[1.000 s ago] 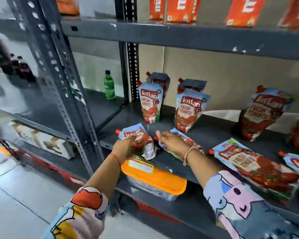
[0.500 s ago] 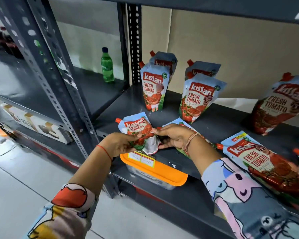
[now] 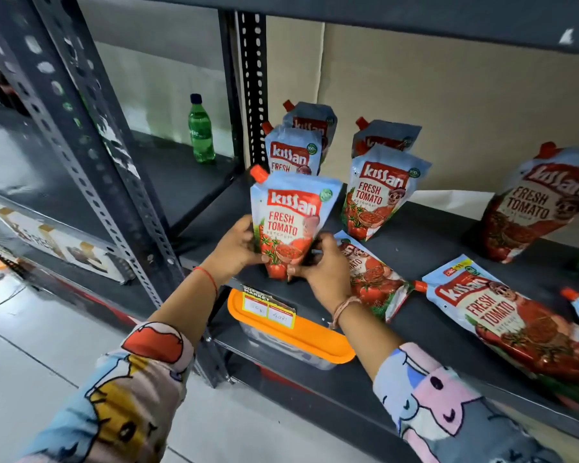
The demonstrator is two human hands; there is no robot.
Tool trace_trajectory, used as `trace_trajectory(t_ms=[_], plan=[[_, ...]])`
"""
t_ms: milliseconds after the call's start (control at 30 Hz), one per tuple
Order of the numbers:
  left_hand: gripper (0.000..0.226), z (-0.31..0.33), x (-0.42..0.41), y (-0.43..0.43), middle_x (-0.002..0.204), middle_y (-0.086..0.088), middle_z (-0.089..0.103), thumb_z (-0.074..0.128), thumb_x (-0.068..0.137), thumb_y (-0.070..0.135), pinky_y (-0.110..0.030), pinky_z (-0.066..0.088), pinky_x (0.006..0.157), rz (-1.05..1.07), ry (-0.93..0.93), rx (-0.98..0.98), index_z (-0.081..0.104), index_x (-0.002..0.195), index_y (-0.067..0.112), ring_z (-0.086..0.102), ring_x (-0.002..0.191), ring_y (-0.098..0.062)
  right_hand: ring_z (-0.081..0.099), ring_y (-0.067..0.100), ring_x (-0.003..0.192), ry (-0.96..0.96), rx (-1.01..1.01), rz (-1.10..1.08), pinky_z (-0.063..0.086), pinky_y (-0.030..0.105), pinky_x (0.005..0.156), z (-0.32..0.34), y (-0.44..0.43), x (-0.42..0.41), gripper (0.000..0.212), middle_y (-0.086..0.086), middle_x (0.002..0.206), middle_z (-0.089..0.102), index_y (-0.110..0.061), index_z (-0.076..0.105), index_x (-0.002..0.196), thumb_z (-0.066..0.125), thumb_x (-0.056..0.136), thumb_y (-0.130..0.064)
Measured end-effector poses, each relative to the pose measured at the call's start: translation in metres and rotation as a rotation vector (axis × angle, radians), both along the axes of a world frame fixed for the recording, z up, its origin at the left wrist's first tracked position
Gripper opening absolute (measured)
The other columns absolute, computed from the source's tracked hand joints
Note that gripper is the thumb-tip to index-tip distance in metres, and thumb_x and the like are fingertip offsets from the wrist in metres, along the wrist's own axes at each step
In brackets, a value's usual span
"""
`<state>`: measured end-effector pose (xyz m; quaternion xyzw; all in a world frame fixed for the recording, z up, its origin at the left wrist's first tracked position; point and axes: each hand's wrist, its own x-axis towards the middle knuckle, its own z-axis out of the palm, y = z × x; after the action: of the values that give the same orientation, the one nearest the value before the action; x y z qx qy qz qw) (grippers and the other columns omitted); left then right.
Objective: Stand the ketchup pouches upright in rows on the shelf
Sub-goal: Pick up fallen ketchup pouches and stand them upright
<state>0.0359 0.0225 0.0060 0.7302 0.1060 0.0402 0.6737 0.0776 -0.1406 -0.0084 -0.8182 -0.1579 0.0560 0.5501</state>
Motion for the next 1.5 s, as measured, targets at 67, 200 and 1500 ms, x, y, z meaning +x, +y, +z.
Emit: trace_trajectory(t_ms=[67,200,1500], plan=[[0.069,-0.007,0.001,0.001,0.092,-0.003,0.060,0.057,0.066,-0.027,-0.013,0.053,0.061,-0.002,-0.001,0.045,0.038,0.125,0.003,0.055,0.081,-0.009,0.064,0.025,0.095,-0.070,-0.005,-0.027,0.054,0.038,0.080,-0.010,-0.001,-0.010,0.056,0.014,0.103,0.069,-0.007,0.048,0.106,0.080,0.060,-0.006],[0.064,-0.013,0.004,0.006,0.094,-0.003,0.060,0.056,0.069,-0.025,-0.023,0.053,0.074,-0.022,0.018,0.018,0.040,0.117,0.014,0.055,0.094,-0.020,0.064,0.030,0.097,-0.143,-0.026,-0.059,0.054,0.043,0.082,-0.018,0.002,-0.013,0.058,0.019,0.103,0.067,-0.004,0.045,0.113,0.078,0.065,-0.007],[0.017,0.001,-0.020,-0.213,0.079,-0.013,0.062,0.067,0.077,0.008,-0.021,0.054,0.042,0.207,0.364,-0.720,0.058,0.092,0.007,0.059,0.060,-0.024,0.062,0.021,0.075,0.564,-0.233,0.082,0.052,0.036,0.079,0.037,-0.149,0.038,0.015,0.008,0.077,0.066,-0.010,0.063,0.082,0.068,0.077,-0.023]])
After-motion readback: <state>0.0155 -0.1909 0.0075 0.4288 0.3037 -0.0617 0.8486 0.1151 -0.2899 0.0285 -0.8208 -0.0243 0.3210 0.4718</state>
